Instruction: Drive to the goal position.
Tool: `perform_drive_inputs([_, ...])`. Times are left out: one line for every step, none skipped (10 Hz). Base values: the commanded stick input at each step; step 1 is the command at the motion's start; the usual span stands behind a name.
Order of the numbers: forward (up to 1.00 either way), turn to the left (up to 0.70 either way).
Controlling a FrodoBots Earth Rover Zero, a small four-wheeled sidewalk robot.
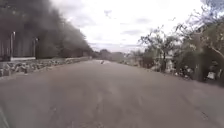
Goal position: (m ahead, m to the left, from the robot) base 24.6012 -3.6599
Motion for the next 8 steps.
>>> perform_drive_inputs([0.70,0.00])
perform_drive_inputs([0.70,0.00])
perform_drive_inputs([0.70,0.00])
perform_drive_inputs([0.70,0.00])
perform_drive_inputs([0.70,0.00])
perform_drive_inputs([0.70,0.00])
perform_drive_inputs([0.70,0.00])
perform_drive_inputs([0.70,0.00])
